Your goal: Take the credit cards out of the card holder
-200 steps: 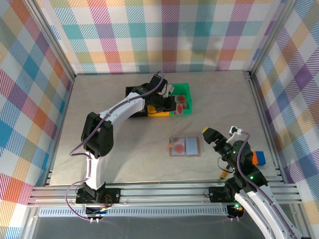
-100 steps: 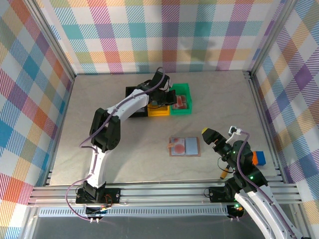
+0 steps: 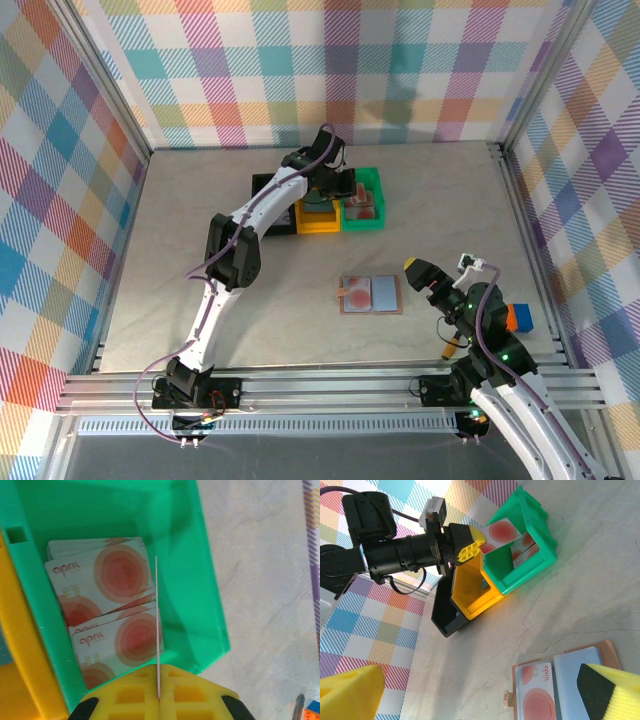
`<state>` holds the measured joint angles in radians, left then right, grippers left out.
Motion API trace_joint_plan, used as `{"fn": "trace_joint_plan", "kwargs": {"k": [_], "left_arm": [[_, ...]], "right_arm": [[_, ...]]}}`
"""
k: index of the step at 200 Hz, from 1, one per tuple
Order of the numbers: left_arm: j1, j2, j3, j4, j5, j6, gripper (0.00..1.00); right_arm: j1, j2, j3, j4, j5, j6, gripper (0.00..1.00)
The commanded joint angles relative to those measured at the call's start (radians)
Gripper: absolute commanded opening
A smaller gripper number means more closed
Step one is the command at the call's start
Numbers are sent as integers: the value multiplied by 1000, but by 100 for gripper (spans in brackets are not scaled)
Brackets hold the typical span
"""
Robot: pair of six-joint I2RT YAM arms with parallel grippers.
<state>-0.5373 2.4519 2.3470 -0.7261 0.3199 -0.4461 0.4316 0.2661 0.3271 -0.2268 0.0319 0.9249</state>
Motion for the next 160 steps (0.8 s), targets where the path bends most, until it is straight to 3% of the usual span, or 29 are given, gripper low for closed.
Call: {"fn": "trace_joint_plan", "kwargs": {"k": [1, 160], "left_arm": [[11, 27, 42, -56, 7, 23, 0], [-16, 159, 165, -87, 44, -6, 0]], "right_arm": [[-2, -11, 9, 14, -15, -30, 99], [-2, -14, 0, 18, -35, -28, 99]]}}
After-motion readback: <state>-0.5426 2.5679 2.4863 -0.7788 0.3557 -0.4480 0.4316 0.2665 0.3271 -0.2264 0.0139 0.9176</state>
